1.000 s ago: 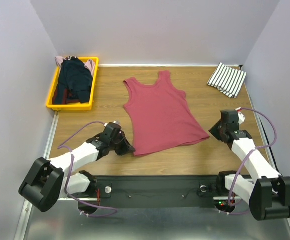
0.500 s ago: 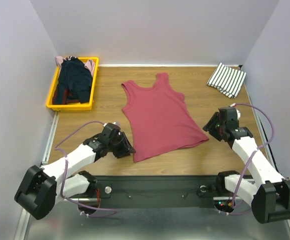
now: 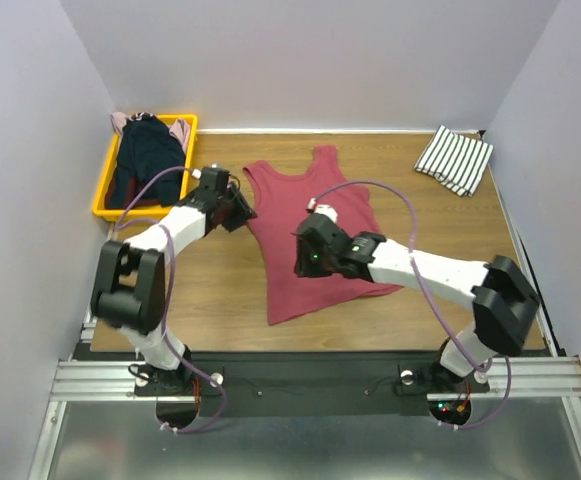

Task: Fold and stack the tank tops
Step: Flatten the tank top out, then fold the tank top

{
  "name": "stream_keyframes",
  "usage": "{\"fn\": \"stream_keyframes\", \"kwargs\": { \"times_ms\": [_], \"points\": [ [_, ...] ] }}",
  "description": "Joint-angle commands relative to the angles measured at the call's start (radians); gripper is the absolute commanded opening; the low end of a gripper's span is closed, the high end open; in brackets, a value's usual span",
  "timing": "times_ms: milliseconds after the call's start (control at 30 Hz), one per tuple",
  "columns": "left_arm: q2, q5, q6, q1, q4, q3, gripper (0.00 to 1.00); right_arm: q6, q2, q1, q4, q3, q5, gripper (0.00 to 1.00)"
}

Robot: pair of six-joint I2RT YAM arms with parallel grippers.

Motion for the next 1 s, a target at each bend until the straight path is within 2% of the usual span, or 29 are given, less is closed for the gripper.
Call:
{"fn": "stream_keyframes", "kwargs": {
  "times_ms": [0,133,467,967],
  "points": [
    [0.137,-0.04,0.051,0.004,0.041,0.137,0.46,-0.023,0.103,0.072,0.024,0.109,0.058,0.41],
    [0.232,-0.053,0.062,0.008,0.016,0.218,0.47,-0.05,0.194,0.151,0.022,0.193,0.057,0.41],
    [0.192,-0.177,0.074,0.01,-0.019,0.192,0.56,-0.053,0.334,0.25,0.012,0.241,0.101,0.41],
    [0.24,-0.148,0.087,0.017,0.036,0.154,0.52,-0.026,0.331,0.335,-0.03,0.221,0.153,0.42]
  ]
}}
